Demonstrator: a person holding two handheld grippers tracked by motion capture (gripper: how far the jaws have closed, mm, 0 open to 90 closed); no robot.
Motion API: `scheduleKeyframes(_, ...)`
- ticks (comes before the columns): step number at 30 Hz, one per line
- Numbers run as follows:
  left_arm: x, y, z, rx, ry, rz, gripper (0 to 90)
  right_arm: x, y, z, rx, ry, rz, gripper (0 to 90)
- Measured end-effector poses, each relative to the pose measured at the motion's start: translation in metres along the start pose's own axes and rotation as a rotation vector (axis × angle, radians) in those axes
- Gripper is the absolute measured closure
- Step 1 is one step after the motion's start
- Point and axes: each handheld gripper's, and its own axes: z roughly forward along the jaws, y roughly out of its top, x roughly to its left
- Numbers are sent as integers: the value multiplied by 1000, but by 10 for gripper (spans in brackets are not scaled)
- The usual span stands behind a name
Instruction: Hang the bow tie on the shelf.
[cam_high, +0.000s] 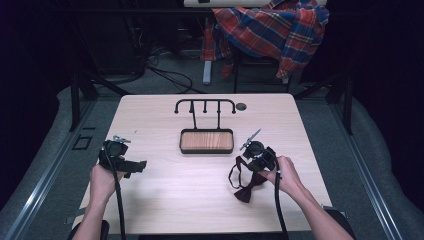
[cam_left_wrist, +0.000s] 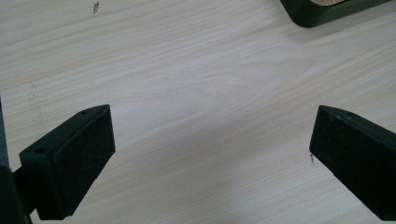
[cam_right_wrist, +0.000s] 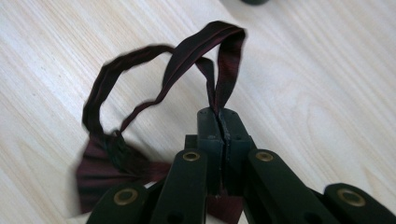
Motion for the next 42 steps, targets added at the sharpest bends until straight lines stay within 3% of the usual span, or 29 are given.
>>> scheduleKeyframes(4, -1, 0, 0, -4, 1, 1, 1, 0, 1, -5, -38, -9, 12, 891)
scheduleKeyframes(10, 0, 0, 0, -2, 5, 7, 2, -2, 3, -15, -55, -37, 0, 891)
scheduleKeyframes(16, 1, -1, -1, -5, 8, 3, 2, -6, 6, -24, -115, -63, 10, 891)
scheduleKeyframes(36, 1, -1, 1, 4, 3, 3, 1, -10, 17, -44, -181, -137, -8, 894)
scheduleKeyframes(42, 0, -1, 2, 7, 0, 8, 1, -11, 26, -54, -225, -145, -12, 893)
